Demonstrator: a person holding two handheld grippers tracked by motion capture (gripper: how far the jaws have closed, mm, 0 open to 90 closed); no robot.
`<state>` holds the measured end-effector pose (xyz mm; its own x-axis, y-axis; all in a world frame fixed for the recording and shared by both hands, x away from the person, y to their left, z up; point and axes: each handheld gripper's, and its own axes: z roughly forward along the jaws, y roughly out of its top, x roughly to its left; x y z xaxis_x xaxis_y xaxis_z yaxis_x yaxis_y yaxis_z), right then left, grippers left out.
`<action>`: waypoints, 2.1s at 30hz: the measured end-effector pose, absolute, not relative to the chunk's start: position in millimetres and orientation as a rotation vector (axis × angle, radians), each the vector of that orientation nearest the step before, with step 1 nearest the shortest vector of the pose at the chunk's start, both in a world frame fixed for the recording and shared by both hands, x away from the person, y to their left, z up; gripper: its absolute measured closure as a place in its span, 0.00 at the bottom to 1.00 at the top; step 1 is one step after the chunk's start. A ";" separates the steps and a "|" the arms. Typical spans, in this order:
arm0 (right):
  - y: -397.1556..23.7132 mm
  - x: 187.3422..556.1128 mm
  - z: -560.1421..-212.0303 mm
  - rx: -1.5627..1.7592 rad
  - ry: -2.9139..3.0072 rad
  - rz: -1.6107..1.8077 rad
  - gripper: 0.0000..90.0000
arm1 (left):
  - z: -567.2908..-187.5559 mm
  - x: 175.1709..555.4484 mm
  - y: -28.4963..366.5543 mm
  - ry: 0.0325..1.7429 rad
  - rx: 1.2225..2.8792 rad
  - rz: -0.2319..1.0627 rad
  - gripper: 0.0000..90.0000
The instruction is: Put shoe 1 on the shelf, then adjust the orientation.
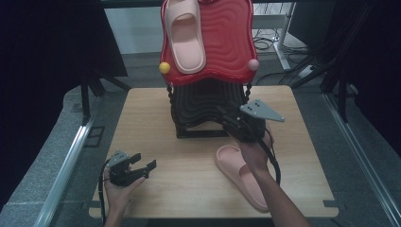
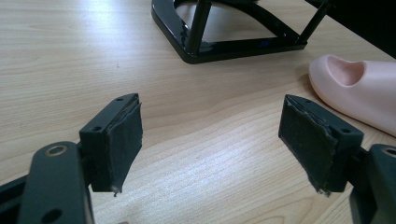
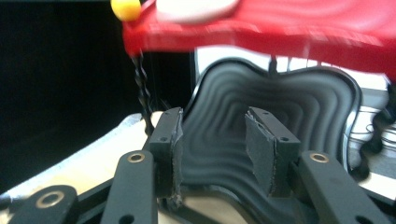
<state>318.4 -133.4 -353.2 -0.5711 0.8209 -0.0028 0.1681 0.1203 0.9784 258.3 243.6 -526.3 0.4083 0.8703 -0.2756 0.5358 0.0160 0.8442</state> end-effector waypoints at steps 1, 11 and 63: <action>-143.3 314.7 -363.1 0.972 1.840 1.481 0.63 | -526.2 258.2 243.6 1.255 1.650 0.414 0.24; -181.6 302.5 -416.1 1.016 1.911 1.467 0.64 | -527.1 258.4 240.5 1.263 1.655 0.419 0.24; -284.6 256.9 -539.8 1.142 2.247 0.939 1.00 | -531.5 255.8 224.7 1.230 1.706 0.400 0.24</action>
<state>256.9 -284.6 -539.8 -0.5571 0.8262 -0.0836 0.5210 0.4261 0.7395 255.8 224.7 -531.5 0.4379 0.8622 -0.2547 0.5475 -0.0311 0.8362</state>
